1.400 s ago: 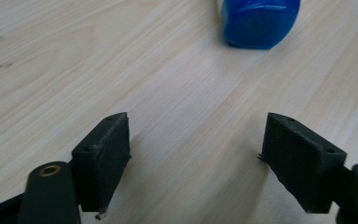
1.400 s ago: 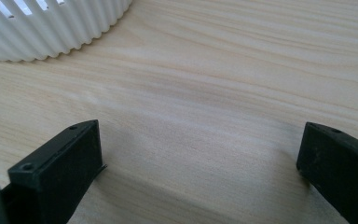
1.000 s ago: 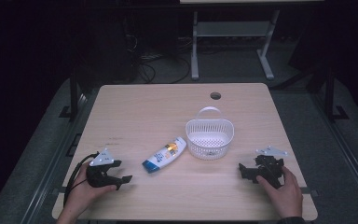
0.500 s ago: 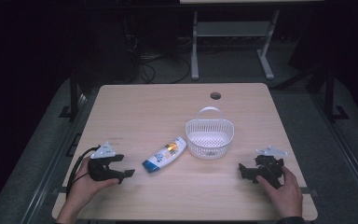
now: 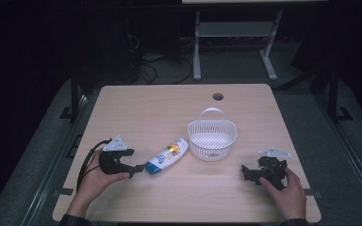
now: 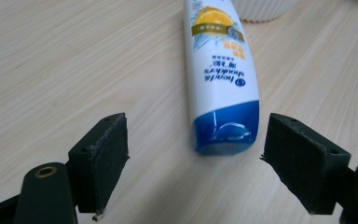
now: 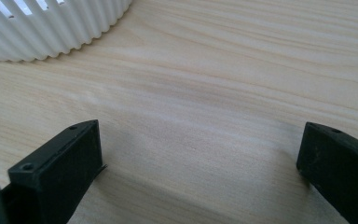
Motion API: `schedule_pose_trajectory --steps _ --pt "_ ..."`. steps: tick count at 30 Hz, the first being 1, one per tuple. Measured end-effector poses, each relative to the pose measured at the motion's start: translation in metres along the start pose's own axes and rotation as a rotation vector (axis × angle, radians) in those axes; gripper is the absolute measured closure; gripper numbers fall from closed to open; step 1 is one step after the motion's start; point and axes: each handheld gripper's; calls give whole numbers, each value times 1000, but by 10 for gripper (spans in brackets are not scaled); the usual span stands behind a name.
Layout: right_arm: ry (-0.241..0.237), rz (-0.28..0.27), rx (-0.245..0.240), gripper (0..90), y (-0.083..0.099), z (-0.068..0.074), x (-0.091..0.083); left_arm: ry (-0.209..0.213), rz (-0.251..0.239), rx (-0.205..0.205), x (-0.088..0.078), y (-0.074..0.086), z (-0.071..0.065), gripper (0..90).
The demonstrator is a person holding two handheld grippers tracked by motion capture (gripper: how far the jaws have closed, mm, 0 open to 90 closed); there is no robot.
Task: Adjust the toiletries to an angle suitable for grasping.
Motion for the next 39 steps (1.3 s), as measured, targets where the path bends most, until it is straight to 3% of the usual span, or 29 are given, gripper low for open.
schedule_pose_trajectory --steps 24,31,39 --pt "-1 0 0 0 0 0 0 56 14 46 46 -38 -11 210" --pt "-2 0 -1 0 0 0 0 58 56 70 66 -41 -14 207" --pt "-4 0 -2 0 0 0 0 81 84 66 88 -42 -18 197"
Point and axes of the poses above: each handheld gripper's, and its own axes: x roughly forward along the jaws, y roughly out of its underside, z roughly to its left, and after that the axes turned 13 degrees about -z, right-handed
